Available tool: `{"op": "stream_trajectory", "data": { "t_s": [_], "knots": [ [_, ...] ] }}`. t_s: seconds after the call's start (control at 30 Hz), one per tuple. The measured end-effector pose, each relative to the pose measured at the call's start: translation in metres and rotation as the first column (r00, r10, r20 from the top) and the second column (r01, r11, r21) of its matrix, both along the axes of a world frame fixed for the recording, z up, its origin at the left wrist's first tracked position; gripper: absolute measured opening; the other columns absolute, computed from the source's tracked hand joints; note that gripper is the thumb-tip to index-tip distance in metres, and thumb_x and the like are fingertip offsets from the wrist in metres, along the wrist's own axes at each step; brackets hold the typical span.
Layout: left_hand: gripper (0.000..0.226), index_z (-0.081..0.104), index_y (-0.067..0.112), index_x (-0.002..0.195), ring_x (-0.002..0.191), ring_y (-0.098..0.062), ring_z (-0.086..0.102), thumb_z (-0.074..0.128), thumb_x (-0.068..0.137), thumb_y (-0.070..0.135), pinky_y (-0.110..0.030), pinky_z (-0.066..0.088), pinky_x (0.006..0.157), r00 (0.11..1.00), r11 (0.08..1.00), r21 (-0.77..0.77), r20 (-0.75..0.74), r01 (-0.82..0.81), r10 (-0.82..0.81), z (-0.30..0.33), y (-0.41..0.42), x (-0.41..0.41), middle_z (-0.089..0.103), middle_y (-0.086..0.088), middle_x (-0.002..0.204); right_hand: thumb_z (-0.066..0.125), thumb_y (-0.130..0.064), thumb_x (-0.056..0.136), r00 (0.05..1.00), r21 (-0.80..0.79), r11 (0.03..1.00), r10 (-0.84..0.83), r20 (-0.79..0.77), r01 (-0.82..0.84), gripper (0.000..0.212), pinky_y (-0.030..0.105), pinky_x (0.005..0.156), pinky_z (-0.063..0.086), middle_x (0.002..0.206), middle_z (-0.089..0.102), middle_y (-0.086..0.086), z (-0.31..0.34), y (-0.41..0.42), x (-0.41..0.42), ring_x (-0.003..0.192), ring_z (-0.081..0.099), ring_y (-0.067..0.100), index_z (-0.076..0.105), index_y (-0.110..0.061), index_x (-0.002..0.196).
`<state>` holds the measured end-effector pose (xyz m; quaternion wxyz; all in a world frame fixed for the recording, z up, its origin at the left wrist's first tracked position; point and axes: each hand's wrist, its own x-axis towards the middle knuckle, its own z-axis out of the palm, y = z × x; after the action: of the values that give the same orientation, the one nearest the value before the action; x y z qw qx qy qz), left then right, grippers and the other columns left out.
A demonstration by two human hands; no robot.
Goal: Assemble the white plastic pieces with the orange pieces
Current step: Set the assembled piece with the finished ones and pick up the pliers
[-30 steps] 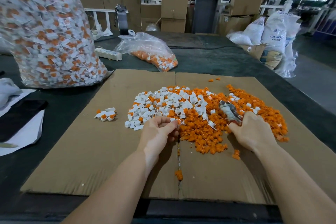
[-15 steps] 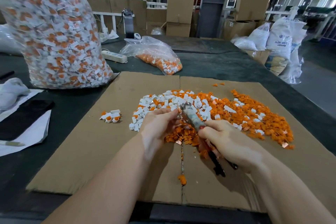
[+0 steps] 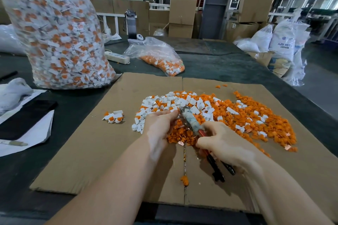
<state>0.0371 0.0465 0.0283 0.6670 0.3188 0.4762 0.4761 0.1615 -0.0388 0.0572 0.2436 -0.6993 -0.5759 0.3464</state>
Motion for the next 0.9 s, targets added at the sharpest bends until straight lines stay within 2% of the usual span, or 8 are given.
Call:
{"op": "stream_trajectory", "data": {
  "t_s": [0.23,0.37,0.43,0.53,0.57,0.63,0.77,0.9],
  "knots": [
    [0.009,0.062,0.000,0.092,0.035,0.001,0.053,0.066,0.084,0.001,-0.012,0.040,0.035,0.999,1.000,0.006,-0.037,-0.006,0.006,0.000,-0.005,0.002,0.060,-0.004,0.060,0.057,-0.012,0.084,0.999,0.096,0.995,-0.042,0.006,0.041,0.014,0.012,0.039,0.032,0.076,0.047,0.002,-0.008,0.001,0.000,0.048,0.047,0.008,0.045,-0.018,0.080],
    [0.004,0.062,0.004,0.083,0.037,-0.001,0.054,0.064,0.085,0.003,-0.012,0.041,0.037,0.999,1.000,0.006,-0.030,0.025,-0.025,-0.003,-0.007,0.002,0.059,0.001,0.049,0.065,-0.013,0.079,0.996,0.133,0.987,-0.082,-0.047,0.087,0.021,0.012,0.041,0.034,0.072,0.053,0.000,-0.016,-0.003,0.007,0.047,0.048,0.004,0.057,-0.014,0.098],
    [0.008,0.062,0.006,0.079,0.043,-0.004,0.055,0.064,0.086,0.005,-0.015,0.044,0.041,0.998,0.998,0.039,-0.045,0.054,-0.052,-0.008,-0.007,-0.003,0.058,0.000,0.052,0.070,-0.016,0.076,0.988,0.200,0.968,-0.143,-0.051,0.151,0.026,0.013,0.043,0.039,0.082,0.057,0.003,-0.018,-0.005,0.016,0.054,0.052,0.009,0.059,-0.018,0.099],
    [0.007,0.063,0.008,0.080,0.052,-0.009,0.055,0.063,0.088,0.008,-0.017,0.048,0.050,0.983,0.980,0.152,-0.153,0.126,-0.102,-0.017,-0.011,-0.010,0.059,-0.001,0.059,0.072,-0.021,0.075,0.935,0.317,0.905,-0.335,0.115,0.285,0.036,0.027,0.060,0.053,0.101,0.058,0.006,-0.025,-0.002,0.039,0.074,0.059,0.016,0.057,-0.019,0.108],
    [0.007,0.064,0.008,0.081,0.052,-0.008,0.056,0.062,0.088,0.009,-0.017,0.049,0.051,0.977,0.970,0.194,-0.186,0.145,-0.108,-0.019,-0.013,-0.012,0.060,-0.001,0.060,0.071,-0.024,0.076,0.891,0.338,0.883,-0.407,0.204,0.326,0.041,0.034,0.069,0.053,0.106,0.058,0.008,-0.028,0.000,0.049,0.084,0.059,0.020,0.057,-0.016,0.114],
    [0.011,0.066,0.012,0.082,0.055,-0.005,0.059,0.059,0.090,0.009,-0.016,0.051,0.055,0.960,0.949,0.261,-0.259,0.176,-0.106,-0.024,-0.017,-0.012,0.063,0.000,0.064,0.071,-0.028,0.077,0.791,0.361,0.853,-0.499,0.353,0.377,0.049,0.037,0.080,0.048,0.113,0.058,0.013,-0.033,0.003,0.068,0.098,0.056,0.026,0.057,-0.011,0.121],
    [0.015,0.065,0.016,0.092,0.066,-0.009,0.060,0.054,0.093,0.007,-0.022,0.054,0.068,0.928,0.921,0.322,-0.360,0.220,-0.096,-0.030,-0.021,-0.009,0.064,-0.004,0.076,0.071,-0.036,0.079,0.670,0.340,0.855,-0.519,0.531,0.392,0.057,0.039,0.085,0.044,0.116,0.055,0.016,-0.042,0.004,0.090,0.109,0.050,0.031,0.056,-0.008,0.126],
    [0.017,0.064,0.017,0.104,0.069,-0.009,0.062,0.052,0.095,0.009,-0.025,0.054,0.072,0.878,0.885,0.380,-0.474,0.268,-0.062,-0.035,-0.020,-0.008,0.066,-0.005,0.082,0.064,-0.046,0.082,0.619,0.289,0.882,-0.468,0.631,0.373,0.059,0.042,0.093,0.041,0.116,0.055,0.016,-0.047,0.005,0.097,0.111,0.049,0.031,0.056,-0.009,0.127]
  ]
}}
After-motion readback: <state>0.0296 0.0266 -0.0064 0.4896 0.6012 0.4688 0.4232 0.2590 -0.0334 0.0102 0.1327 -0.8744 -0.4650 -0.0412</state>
